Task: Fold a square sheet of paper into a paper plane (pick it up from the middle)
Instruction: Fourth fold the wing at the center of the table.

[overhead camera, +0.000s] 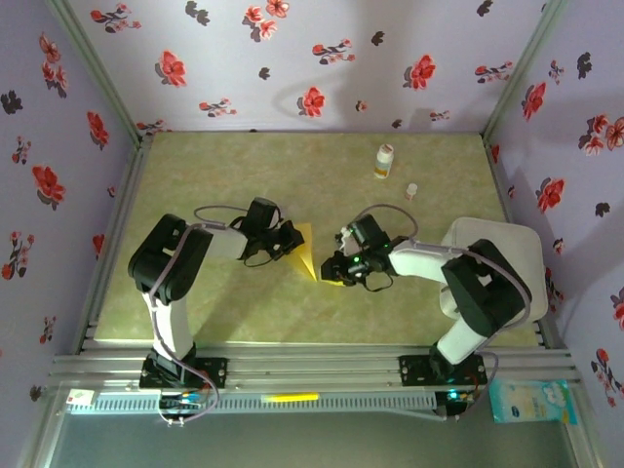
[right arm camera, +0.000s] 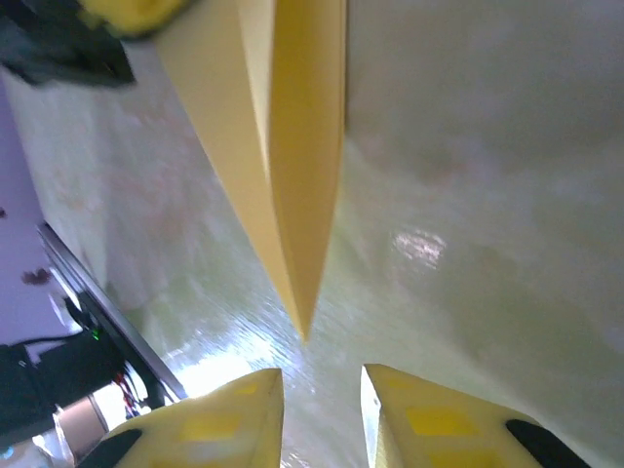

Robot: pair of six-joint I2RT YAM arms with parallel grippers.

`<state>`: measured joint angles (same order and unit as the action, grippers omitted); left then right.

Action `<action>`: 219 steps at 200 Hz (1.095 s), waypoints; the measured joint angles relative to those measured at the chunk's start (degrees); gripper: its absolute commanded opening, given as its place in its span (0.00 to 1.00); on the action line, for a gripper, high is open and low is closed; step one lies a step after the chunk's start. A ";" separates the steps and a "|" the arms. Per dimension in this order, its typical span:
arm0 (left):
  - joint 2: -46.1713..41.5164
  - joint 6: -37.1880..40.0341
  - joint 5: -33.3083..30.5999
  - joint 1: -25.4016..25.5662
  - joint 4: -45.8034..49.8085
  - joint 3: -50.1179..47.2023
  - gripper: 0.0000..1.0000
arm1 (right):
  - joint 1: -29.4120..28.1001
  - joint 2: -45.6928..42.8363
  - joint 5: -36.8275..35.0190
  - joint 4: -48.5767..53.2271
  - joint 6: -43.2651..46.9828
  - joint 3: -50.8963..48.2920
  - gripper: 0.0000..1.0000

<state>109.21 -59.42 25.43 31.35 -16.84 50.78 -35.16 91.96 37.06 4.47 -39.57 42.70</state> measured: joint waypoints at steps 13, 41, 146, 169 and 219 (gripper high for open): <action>-0.50 -0.48 -1.22 0.44 -0.94 -0.87 0.01 | 0.79 -1.03 -0.02 -0.70 -0.83 0.00 0.24; -1.51 -1.66 -3.21 1.18 -2.49 -2.49 0.01 | 1.14 -0.22 1.09 -4.79 -4.52 0.07 0.09; -1.70 -3.06 -4.39 1.55 -3.28 -2.97 0.01 | -1.14 12.39 3.67 -13.75 -11.67 7.89 0.01; -1.73 -3.06 -4.39 1.55 -3.28 -2.97 0.01 | -1.16 14.40 3.72 -13.70 -11.69 7.96 0.01; -1.70 -3.06 -4.42 1.57 -3.28 -2.97 0.02 | -1.62 15.65 4.13 -14.19 -11.69 7.82 0.02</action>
<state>107.50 -62.48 21.02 32.93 -20.12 47.81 -36.77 107.61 41.19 -9.72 -51.27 50.52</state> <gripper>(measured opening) 0.047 0.046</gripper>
